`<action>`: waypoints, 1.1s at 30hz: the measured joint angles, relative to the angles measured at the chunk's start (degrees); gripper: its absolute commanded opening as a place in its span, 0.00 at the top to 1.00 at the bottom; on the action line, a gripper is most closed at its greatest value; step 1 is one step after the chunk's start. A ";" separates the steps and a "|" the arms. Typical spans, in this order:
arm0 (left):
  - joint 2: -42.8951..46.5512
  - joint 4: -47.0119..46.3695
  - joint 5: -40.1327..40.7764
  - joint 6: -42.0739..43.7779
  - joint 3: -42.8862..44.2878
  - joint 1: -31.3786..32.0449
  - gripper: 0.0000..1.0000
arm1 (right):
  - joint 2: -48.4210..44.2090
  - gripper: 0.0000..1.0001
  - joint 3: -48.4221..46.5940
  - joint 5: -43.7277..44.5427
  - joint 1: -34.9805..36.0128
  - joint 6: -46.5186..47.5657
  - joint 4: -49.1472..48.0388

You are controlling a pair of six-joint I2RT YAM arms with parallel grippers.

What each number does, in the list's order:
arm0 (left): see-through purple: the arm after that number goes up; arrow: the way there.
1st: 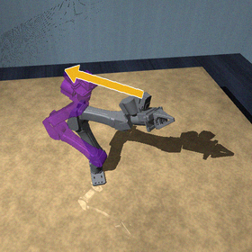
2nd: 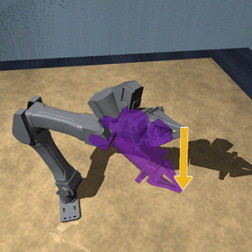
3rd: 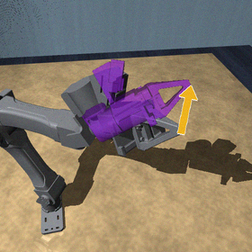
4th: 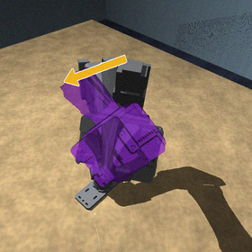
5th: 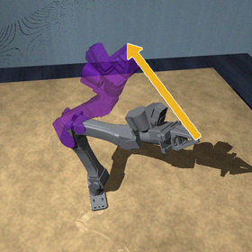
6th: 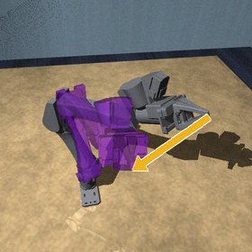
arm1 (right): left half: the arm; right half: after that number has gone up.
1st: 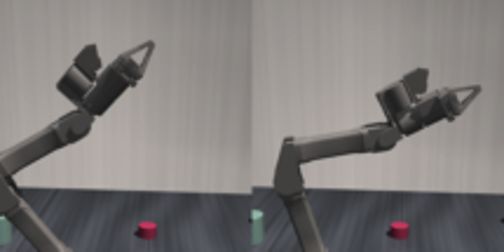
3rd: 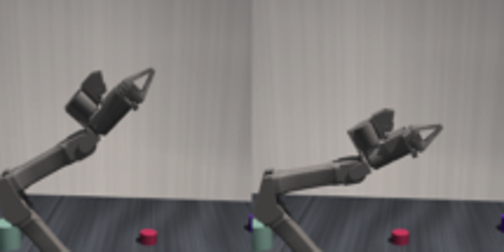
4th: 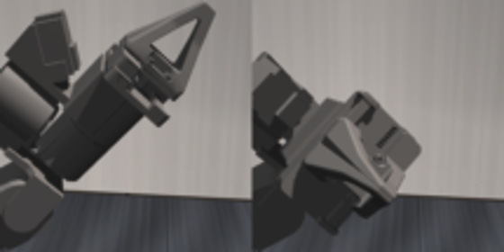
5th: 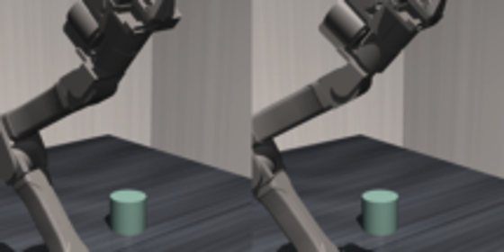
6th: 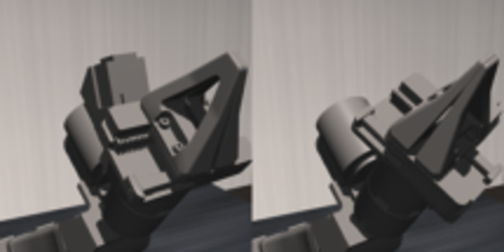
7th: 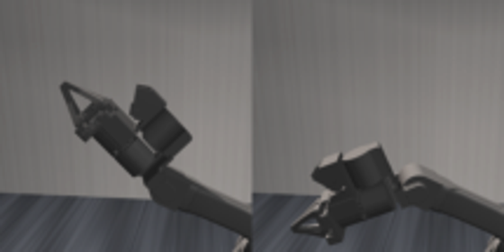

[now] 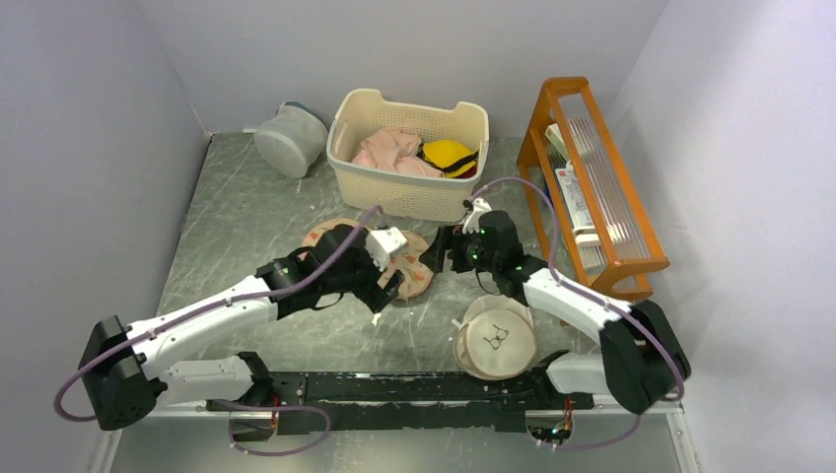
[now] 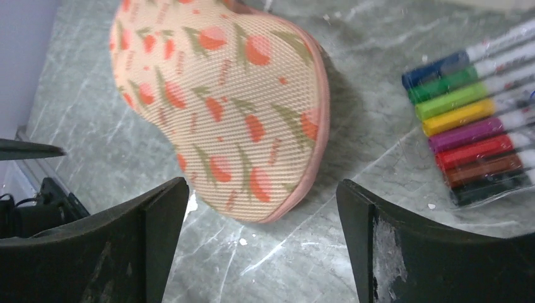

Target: Unzip the laundry bag and remove the bra

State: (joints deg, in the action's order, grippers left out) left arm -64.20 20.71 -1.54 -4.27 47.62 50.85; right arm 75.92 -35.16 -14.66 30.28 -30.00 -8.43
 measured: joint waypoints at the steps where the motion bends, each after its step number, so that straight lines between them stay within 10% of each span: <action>1: -0.33 -0.85 0.61 2.38 0.00 1.44 0.02 | -2.16 0.09 0.24 0.04 0.02 0.72 0.33; 6: -6.49 -3.93 2.75 14.75 0.04 8.68 0.31 | -12.46 0.08 3.10 3.63 -0.13 2.99 1.09; 16: -16.52 -10.99 8.39 26.36 -3.58 10.01 0.27 | -26.86 0.10 13.09 14.34 -0.70 2.38 2.29; 24: -23.28 -15.47 9.90 26.27 -3.80 9.97 0.42 | -28.50 0.15 16.83 14.86 -0.72 2.84 -1.73; 33: -25.44 -16.61 12.02 25.27 -3.76 8.72 0.85 | -26.05 0.13 17.35 14.25 -0.72 3.78 -4.07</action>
State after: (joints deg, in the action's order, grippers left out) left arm -89.65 4.10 10.48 20.99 43.86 59.57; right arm 49.87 -17.80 -0.40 29.56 -26.22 -12.49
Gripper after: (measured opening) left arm 0.277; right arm 0.870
